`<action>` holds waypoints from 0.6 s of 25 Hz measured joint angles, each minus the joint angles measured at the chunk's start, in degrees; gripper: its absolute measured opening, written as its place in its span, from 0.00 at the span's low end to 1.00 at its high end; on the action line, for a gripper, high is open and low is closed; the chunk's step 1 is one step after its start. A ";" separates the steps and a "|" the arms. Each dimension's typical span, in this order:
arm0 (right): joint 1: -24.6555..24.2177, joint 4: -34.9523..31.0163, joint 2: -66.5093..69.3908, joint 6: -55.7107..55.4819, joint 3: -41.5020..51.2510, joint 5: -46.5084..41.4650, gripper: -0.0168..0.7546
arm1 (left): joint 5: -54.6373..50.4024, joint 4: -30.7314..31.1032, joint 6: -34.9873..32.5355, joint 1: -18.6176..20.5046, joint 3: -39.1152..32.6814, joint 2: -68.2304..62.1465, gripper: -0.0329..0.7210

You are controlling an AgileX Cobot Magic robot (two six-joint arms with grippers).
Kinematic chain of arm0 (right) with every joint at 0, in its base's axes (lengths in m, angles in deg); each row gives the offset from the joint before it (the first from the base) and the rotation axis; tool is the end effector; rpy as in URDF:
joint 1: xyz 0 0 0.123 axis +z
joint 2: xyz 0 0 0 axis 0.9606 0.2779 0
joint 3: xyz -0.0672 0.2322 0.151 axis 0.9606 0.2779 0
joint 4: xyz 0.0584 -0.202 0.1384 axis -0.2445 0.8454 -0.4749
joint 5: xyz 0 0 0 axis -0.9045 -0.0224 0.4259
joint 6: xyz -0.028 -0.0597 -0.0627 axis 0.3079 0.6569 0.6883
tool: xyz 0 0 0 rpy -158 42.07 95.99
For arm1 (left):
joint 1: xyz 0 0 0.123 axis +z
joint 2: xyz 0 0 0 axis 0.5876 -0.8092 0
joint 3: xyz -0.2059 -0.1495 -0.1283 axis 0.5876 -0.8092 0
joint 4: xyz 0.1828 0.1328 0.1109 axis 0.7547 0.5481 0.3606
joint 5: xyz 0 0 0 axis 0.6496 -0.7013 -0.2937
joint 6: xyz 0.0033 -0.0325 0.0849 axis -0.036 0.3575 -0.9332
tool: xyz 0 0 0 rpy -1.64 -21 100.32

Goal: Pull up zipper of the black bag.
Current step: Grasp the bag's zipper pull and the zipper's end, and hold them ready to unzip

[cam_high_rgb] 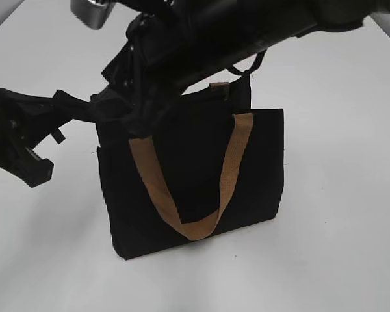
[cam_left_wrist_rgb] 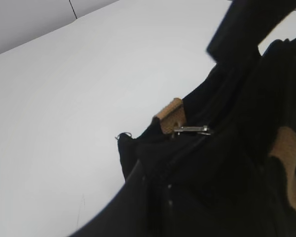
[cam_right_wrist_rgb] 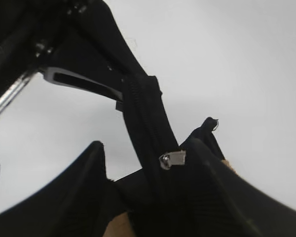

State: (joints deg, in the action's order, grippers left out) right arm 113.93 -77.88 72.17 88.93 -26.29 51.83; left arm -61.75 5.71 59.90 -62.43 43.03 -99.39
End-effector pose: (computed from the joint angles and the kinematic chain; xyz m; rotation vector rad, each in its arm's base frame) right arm 0.2709 0.2718 0.2929 -1.4490 1.6874 0.5132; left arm 0.1901 -0.1077 0.2402 0.8573 1.6827 -0.1745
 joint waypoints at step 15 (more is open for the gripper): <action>-0.05 0.00 5.48 0.84 -5.72 5.47 0.45 | -8.65 -0.46 6.05 0.00 0.00 0.00 0.04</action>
State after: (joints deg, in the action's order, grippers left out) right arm 113.88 -77.88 77.64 89.78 -32.01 57.30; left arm -70.40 5.25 65.96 -62.43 43.03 -99.39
